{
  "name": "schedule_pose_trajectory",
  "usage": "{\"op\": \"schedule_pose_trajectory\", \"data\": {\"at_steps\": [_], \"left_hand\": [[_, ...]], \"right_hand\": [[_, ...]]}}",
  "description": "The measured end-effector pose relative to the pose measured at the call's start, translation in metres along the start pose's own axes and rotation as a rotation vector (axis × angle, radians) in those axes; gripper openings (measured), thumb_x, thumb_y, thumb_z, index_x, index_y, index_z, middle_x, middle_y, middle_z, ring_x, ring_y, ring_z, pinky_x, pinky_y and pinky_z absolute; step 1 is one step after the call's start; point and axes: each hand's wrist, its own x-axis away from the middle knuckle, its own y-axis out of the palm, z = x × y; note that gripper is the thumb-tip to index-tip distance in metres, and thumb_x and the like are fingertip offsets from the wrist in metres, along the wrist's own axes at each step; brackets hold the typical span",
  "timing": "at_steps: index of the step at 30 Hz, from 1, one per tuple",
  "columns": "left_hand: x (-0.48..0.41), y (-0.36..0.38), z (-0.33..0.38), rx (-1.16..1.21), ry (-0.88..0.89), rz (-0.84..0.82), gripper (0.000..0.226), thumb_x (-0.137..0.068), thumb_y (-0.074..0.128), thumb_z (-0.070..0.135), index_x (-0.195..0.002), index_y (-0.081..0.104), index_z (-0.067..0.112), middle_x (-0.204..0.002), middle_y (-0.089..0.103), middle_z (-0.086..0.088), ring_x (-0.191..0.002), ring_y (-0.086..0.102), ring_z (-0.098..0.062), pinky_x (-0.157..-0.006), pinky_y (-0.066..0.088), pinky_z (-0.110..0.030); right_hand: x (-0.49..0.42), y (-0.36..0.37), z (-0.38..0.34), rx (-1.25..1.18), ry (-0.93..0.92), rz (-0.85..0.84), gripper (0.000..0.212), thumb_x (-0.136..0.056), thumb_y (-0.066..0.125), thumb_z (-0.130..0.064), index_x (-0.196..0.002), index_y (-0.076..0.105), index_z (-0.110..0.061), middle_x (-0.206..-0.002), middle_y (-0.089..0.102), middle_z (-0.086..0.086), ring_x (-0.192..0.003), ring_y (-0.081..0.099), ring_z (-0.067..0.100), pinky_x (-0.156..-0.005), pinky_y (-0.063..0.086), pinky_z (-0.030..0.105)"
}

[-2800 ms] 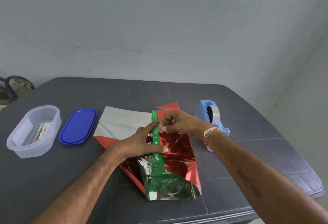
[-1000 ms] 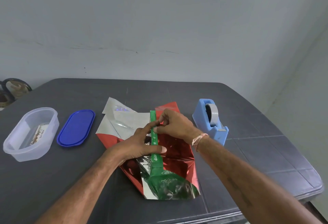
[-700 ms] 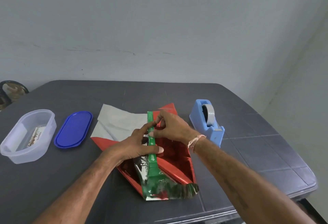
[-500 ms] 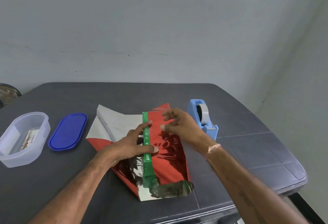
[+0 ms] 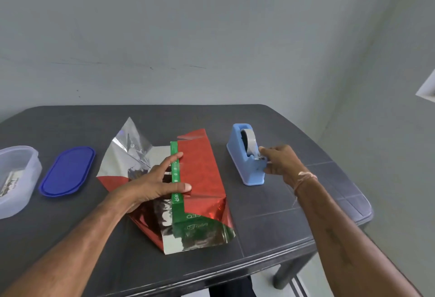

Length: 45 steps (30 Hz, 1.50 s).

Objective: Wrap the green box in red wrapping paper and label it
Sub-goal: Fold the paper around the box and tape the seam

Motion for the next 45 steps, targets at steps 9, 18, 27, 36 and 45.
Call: {"op": "schedule_pose_trajectory", "data": {"at_steps": [9,18,27,36,45], "left_hand": [[0.002,0.002,0.003,-0.020,-0.006,0.005,0.107,-0.057,0.091,0.065,-0.143,0.028,0.070,-0.165,0.024,0.005,-0.144,0.028,-0.018,-0.117,0.027,-0.041],[0.000,0.003,0.000,0.090,-0.024,-0.002,0.106,-0.050,0.098,0.057,-0.136,0.037,0.072,-0.156,0.038,0.002,-0.121,0.067,-0.025,-0.119,0.037,-0.044],[0.002,0.003,0.001,0.028,-0.033,-0.005,0.108,-0.052,0.093,0.066,-0.139,0.030,0.073,-0.157,0.037,0.004,-0.140,0.041,-0.019,-0.120,0.032,-0.045],[0.000,0.003,0.002,0.021,-0.019,-0.019,0.109,-0.052,0.093,0.066,-0.140,0.029,0.072,-0.163,0.030,0.005,-0.143,0.036,-0.020,-0.120,0.029,-0.043],[0.002,0.006,0.003,0.034,-0.027,0.015,0.106,-0.062,0.093,0.057,-0.146,0.029,0.066,-0.166,0.024,0.003,-0.148,0.027,-0.021,-0.113,0.024,-0.035]], "right_hand": [[0.015,-0.007,-0.021,-0.022,0.067,-0.124,0.030,-0.093,0.075,-0.011,-0.109,0.063,0.010,-0.123,0.063,0.025,-0.104,0.070,0.041,-0.069,0.065,0.044],[0.021,-0.001,-0.021,-0.128,0.142,-0.101,0.043,-0.096,0.071,-0.016,-0.131,0.058,0.005,-0.131,0.056,0.018,-0.102,0.070,0.040,-0.074,0.064,0.052],[0.031,0.000,-0.003,-0.316,0.137,-0.096,0.031,-0.096,0.069,-0.019,-0.119,0.061,0.000,-0.114,0.063,0.014,-0.106,0.069,0.034,-0.087,0.062,0.053],[0.038,0.004,0.013,-0.375,0.067,-0.053,0.025,-0.095,0.068,-0.017,-0.112,0.064,0.001,-0.115,0.065,0.015,-0.106,0.069,0.030,-0.078,0.064,0.043],[0.046,0.005,0.009,-0.415,0.078,-0.011,0.029,-0.092,0.069,-0.014,-0.115,0.066,0.003,-0.119,0.065,0.021,-0.108,0.069,0.034,-0.071,0.064,0.043]]}}
